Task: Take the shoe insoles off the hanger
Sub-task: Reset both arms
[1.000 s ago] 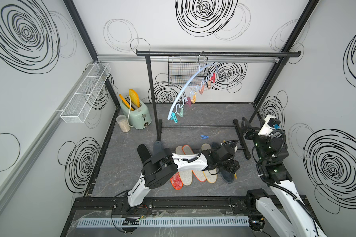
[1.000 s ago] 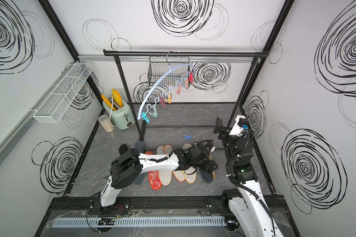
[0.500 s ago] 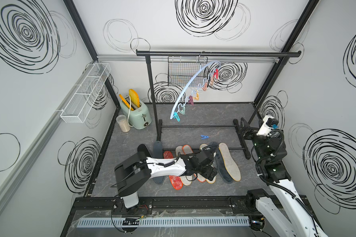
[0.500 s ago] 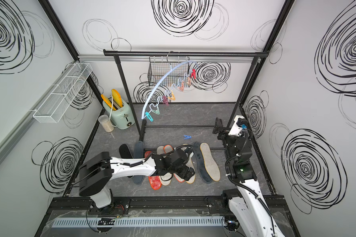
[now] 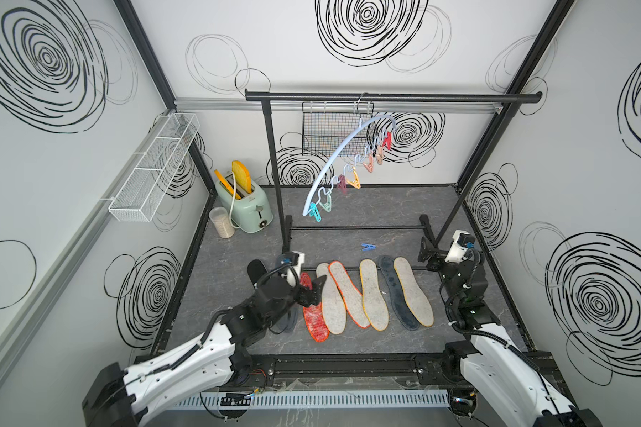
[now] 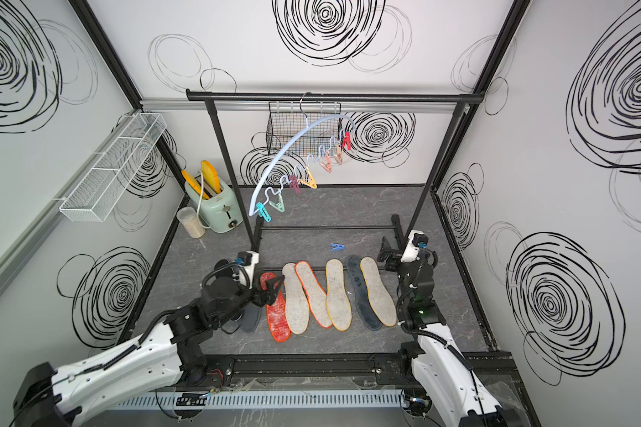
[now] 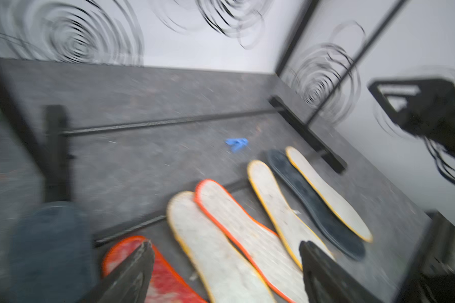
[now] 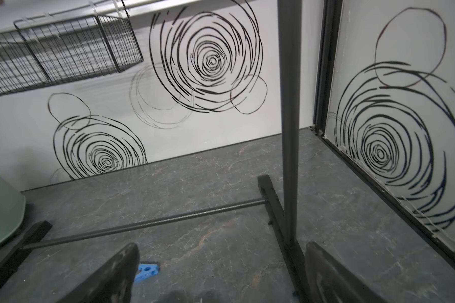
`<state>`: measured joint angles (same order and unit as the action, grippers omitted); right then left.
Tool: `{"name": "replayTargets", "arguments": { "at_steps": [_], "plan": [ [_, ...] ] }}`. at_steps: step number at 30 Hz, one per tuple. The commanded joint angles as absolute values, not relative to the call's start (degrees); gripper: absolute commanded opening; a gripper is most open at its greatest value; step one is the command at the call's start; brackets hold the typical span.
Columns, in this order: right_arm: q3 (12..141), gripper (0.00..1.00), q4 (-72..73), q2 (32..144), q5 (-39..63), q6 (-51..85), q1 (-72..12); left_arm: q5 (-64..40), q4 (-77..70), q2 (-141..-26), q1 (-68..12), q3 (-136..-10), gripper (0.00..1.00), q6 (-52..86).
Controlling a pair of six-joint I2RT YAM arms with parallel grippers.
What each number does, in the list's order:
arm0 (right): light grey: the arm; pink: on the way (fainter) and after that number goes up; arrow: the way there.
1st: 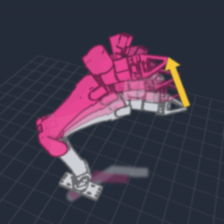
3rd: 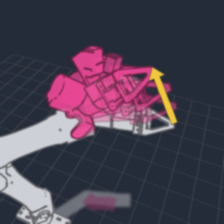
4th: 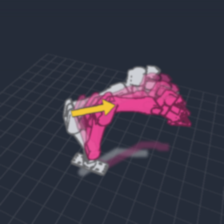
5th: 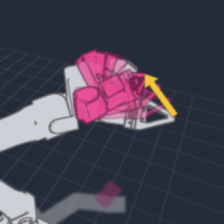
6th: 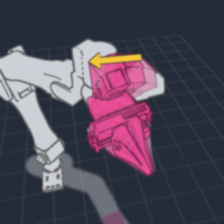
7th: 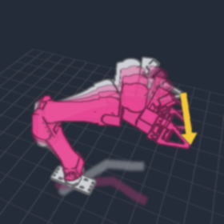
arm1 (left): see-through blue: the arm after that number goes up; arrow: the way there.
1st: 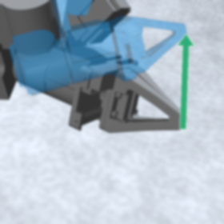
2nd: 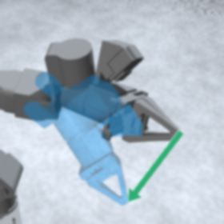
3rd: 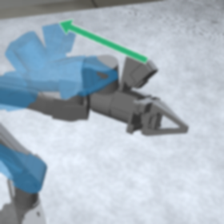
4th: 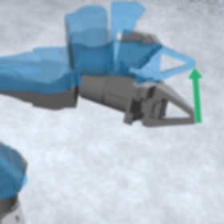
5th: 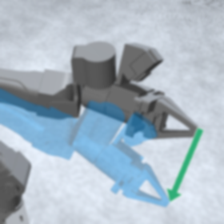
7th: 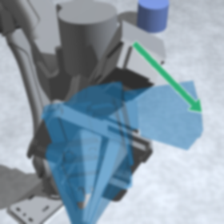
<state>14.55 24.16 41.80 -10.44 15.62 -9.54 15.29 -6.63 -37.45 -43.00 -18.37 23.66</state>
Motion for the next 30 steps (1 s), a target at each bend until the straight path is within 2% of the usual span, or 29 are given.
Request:
{"name": "replayTargets", "arguments": {
  "at_steps": [1, 4, 6, 8, 12, 17, 20, 25, 28, 30],
  "plan": [
    [13.1, 0.99, 32.2, 43.4, -14.8, 14.6, -9.2, 23.0, -12.2, -28.3, -35.4, -12.9, 0.92, 19.3],
    [11.4, 0.99, 36.7, 45.7, -15.9, 13.4, -8.5, 24.3, -15.4, -21.8, -31.3, -8.4, 0.94, 15.8],
    [10.3, 0.99, 39.9, 47.9, -16.5, 12.3, -7.7, 27.5, -21.3, -19.1, -29.6, -4.1, 0.98, 11.7],
    [9.6, 0.99, 43.0, 50.3, -17.2, 11.4, -6.8, 30.6, -24.6, -17.7, -27.3, -2.2, 0.99, 9.7],
    [8.3, 0.99, 50.7, 57.9, -18.6, 9.4, -5.3, 29.0, -39.1, -19.6, -19.9, 2.7, 0.98, 6.9],
    [6.1, 0.99, 65.3, 70.5, -19.6, 6.5, -5.3, 23.6, -52.7, -33.2, -8.6, 5.4, 0.98, 7.3],
    [9.7, 0.99, 63.6, 73.9, -19.4, 2.7, -5.8, 19.8, -59.2, -46.7, -4.6, 3.5, 0.98, 7.7],
    [6.0, 0.99, 81.8, 83.4, -18.2, -0.5, -5.7, 15.6, -69.7, -63.8, -4.1, -2.0, 0.98, 6.0],
    [7.2, 0.99, 76.9, 81.7, -15.6, -0.1, -5.0, 12.0, -71.1, -69.2, -3.4, -5.0, 0.98, 4.5],
    [5.9, 0.99, 80.1, 83.8, -11.2, -0.3, -3.8, 11.3, -74.7, -71.6, -3.5, -4.7, 0.98, 3.3]
  ]
}}
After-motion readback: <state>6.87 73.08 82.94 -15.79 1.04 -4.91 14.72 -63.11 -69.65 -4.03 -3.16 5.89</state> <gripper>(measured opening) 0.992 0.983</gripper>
